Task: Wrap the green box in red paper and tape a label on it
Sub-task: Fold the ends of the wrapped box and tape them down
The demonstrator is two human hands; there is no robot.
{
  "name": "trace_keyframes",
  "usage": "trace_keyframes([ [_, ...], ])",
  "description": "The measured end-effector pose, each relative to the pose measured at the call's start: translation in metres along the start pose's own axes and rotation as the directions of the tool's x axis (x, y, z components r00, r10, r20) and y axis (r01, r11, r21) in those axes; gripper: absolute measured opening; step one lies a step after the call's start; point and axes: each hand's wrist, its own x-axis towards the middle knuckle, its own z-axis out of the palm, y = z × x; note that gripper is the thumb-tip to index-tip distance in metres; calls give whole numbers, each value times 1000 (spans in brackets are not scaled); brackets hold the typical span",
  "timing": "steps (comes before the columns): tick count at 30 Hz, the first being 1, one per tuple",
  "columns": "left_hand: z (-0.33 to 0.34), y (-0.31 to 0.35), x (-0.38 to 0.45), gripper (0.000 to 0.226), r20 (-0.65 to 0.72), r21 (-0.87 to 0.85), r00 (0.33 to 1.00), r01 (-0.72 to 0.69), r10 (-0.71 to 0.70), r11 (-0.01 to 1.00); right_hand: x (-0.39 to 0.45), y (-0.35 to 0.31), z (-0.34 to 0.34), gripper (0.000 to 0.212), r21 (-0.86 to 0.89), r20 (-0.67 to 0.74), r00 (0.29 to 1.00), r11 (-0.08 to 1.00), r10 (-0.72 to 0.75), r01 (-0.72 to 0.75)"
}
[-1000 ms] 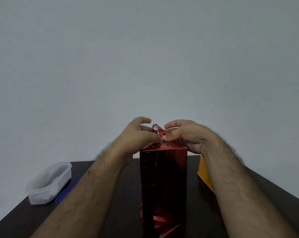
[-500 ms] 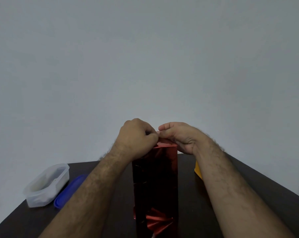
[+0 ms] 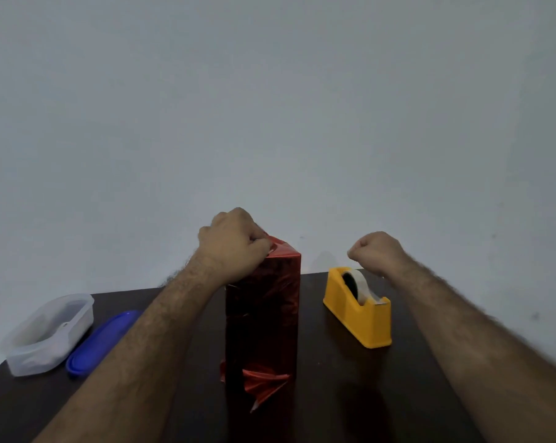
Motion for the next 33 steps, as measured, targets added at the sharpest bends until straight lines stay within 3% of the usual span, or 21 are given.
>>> trace_keyframes([
  [2, 0, 1, -3, 29, -1, -47, 1000, 31, -32, 998, 3, 16, -14, 21, -197, -35, 995, 976, 92, -97],
  [5, 2, 4, -8, 36, 17, -65, 999, 35, -34, 997, -1, 34, -27, 25, -303, 76, 956, 920, 284, -249],
  [8, 3, 9, -18, 38, 1, -47, 998, 67, -67, 997, -7, 49, -27, 30, -170, 211, 871, 894, 444, -415],
  [12, 11, 17, -27, 40, -89, -37, 978, 187, -190, 982, -15, 48, -18, 21, -33, 332, 798, 852, 503, -523],
  [15, 17, 23, -27, 33, -142, -134, 945, 276, -294, 952, -16, 46, -11, 26, -7, 381, 748, 811, 543, -585],
  [18, 23, 26, -25, 33, -193, -165, 919, 316, -345, 934, -15, 45, -8, 44, -12, 399, 738, 808, 544, -589],
  [23, 30, 24, -24, 27, -238, -196, 891, 347, -388, 917, -13, 48, -9, 49, 138, 434, 737, 771, 518, -622],
  [29, 30, 26, -28, 28, -261, -199, 890, 330, -374, 923, -11, 50, -13, 27, 366, 482, 753, 678, 447, -637],
  [33, 29, 29, -26, 26, -232, -207, 887, 355, -398, 912, -16, 54, -17, 30, 502, 488, 785, 613, 381, -610],
])
